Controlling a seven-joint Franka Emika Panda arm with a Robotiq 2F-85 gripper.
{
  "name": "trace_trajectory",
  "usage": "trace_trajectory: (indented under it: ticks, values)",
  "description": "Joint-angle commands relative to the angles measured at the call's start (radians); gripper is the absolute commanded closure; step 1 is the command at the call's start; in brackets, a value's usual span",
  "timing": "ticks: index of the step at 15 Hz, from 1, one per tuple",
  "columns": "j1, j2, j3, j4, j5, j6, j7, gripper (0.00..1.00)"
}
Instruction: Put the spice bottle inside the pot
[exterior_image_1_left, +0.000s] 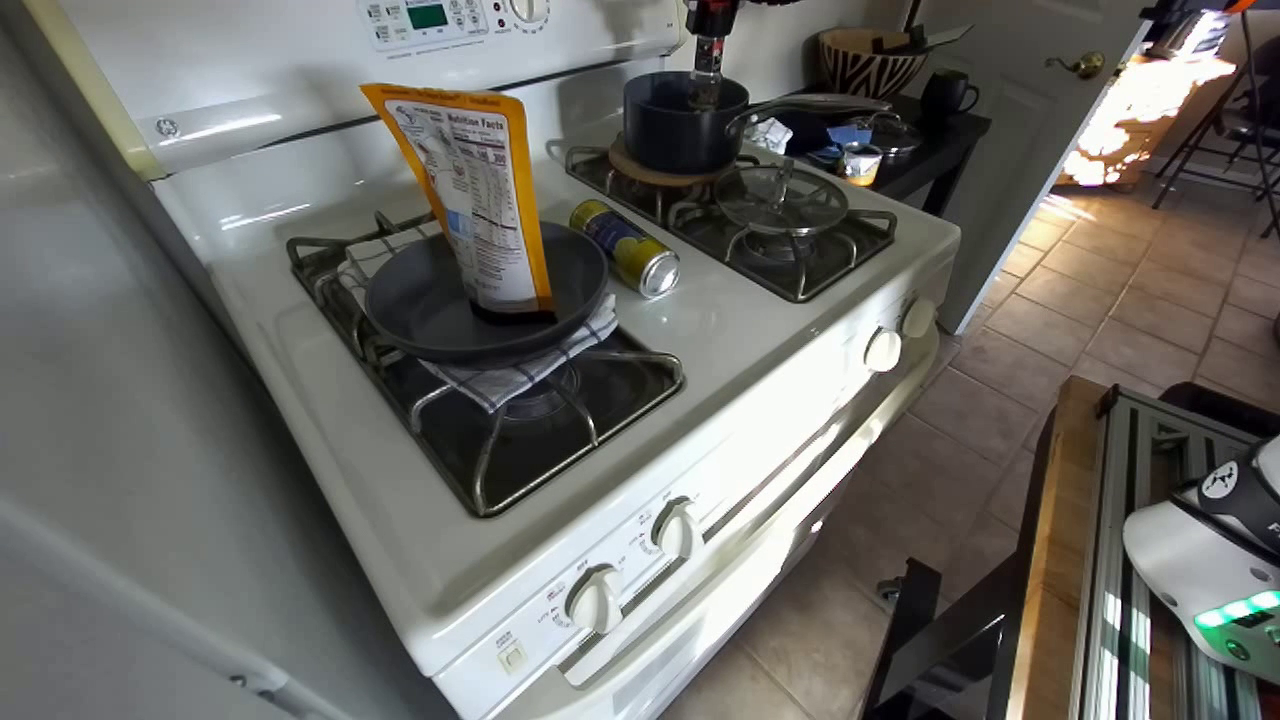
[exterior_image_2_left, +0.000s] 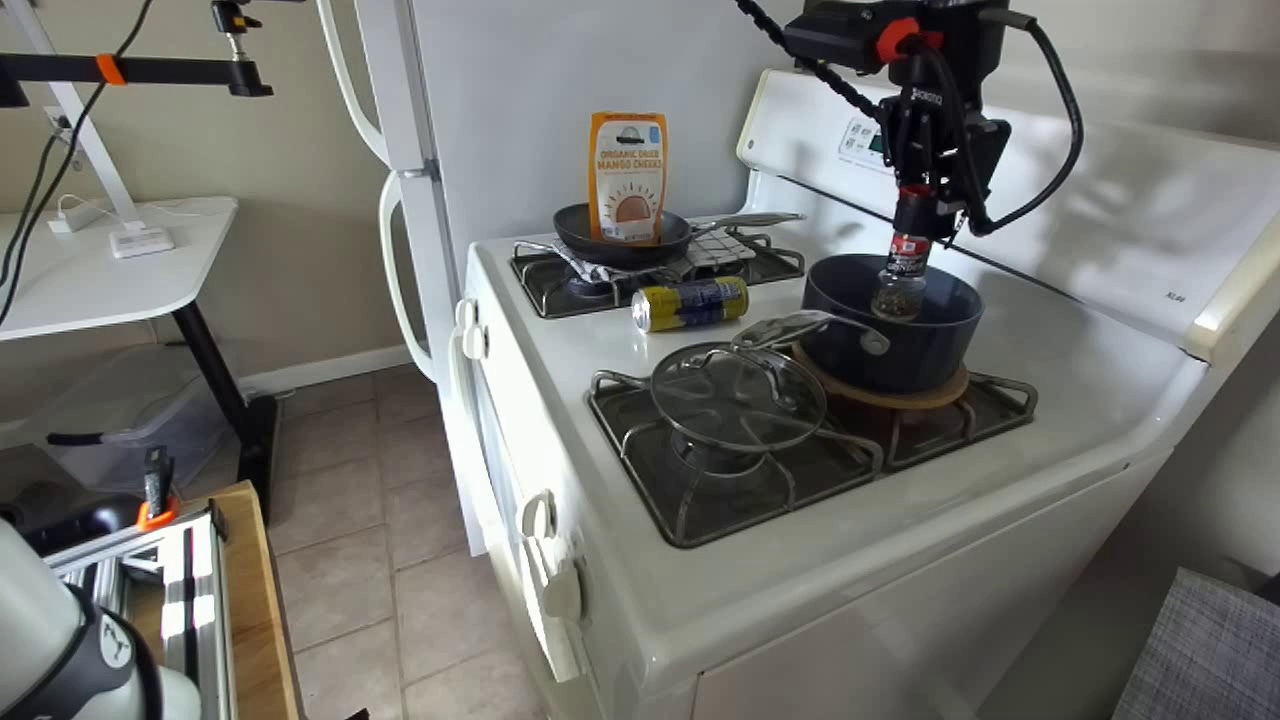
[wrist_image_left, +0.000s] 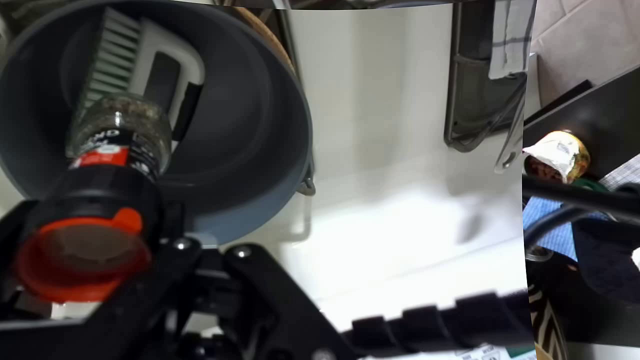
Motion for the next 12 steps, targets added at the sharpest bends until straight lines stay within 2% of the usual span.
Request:
trace_trajectory:
  ticks: [1, 7, 12]
  values:
    - [0.014, 0.017, -0.01, 0.027, -0.027, -0.034, 0.022, 0.81]
    - [0.025, 0.04, -0.006, 0.04, -0.039, -0.082, 0.019, 0.81]
    - [0.03, 0.051, -0.002, 0.032, -0.028, -0.062, 0.013, 0.81]
